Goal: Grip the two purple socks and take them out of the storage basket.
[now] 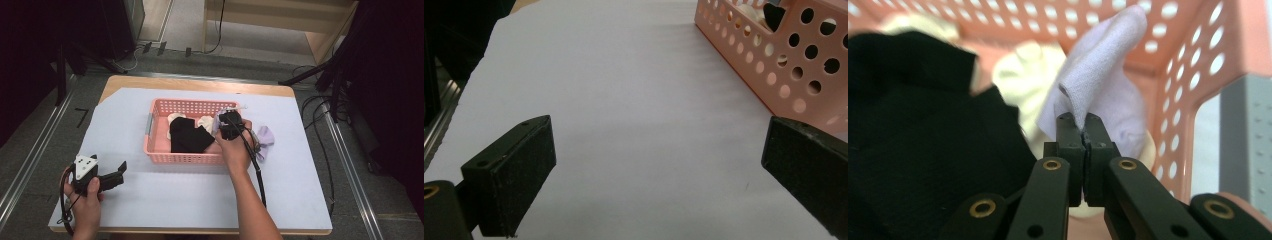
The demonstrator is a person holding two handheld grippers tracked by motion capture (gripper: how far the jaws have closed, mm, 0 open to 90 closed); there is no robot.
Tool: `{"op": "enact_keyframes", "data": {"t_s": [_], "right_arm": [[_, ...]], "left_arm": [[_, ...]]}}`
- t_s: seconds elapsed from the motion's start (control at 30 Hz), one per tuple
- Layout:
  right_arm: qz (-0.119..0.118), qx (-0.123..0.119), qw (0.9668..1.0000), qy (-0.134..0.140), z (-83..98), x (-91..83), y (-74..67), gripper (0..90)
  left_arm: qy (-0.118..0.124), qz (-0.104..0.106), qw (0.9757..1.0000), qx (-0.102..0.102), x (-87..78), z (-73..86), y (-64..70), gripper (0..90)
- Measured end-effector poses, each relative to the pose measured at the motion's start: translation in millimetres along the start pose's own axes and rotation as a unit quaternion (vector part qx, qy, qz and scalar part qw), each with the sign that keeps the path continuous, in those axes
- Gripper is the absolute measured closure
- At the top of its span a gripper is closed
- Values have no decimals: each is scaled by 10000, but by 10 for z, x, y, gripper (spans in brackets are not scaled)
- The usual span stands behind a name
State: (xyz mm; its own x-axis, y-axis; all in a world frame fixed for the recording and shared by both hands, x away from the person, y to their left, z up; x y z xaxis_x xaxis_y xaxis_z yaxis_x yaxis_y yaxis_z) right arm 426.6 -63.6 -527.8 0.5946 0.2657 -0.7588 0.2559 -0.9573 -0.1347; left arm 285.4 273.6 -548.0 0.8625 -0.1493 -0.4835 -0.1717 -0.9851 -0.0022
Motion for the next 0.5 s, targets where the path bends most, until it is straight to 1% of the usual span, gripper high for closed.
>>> {"op": "enact_keyframes", "data": {"t_s": [0.03, 0.07, 0.1, 0.13, 0.23, 0.27, 0.3, 0.37, 0.47, 0.5], "right_arm": [[-148, -54, 9994, 314, -16, -54, -22, 893], [-148, -54, 9994, 314, -16, -54, -22, 893], [-217, -66, 9987, 455, -25, -75, -36, 894], [-334, -108, 9970, 686, -42, -112, -51, 893], [-501, -54, 9932, 1053, -69, -172, -48, 893], [-631, -4, 9906, 1211, -87, -209, -50, 893], [-631, -4, 9906, 1211, -87, -209, -50, 893], [-769, 3, 9867, 1432, -123, -254, -58, 893], [-822, -44, 9822, 1688, -172, -331, -72, 892], [-866, -97, 9789, 1848, -208, -393, -84, 892]], "left_arm": [[-2, 1, 10000, 3, 0, 0, -1, 17], [-4, 1, 10000, 5, 0, 1, -1, 17], [-16, -3, 10000, 10, 0, 2, -2, 17], [-18, -5, 10000, 10, 0, 2, -3, 17], [-14, -5, 10000, 0, 2, 1, -2, 17], [-12, 0, 10000, -2, 2, 1, -2, 17], [-12, 0, 10000, -2, 2, 1, -2, 17], [-11, -4, 10000, -6, 2, 1, -2, 17], [-13, -13, 10000, -7, 3, 1, -4, 17], [-12, -13, 10000, -8, 3, 1, -4, 17]]}}
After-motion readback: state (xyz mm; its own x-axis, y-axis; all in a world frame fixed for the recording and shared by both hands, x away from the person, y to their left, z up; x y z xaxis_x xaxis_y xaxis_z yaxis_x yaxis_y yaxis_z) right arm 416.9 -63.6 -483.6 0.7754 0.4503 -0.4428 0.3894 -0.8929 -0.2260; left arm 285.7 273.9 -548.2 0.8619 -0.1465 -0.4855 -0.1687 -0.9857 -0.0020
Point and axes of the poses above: each handheld gripper's, and its own axes: x roughly forward along the jaws, z roughly out of its underside, y roughly to its right, the point moved 9 cm from there along x, roughly forward along the jaws, and after that the axes turned 2 degrees about x, right-handed, at the moved point
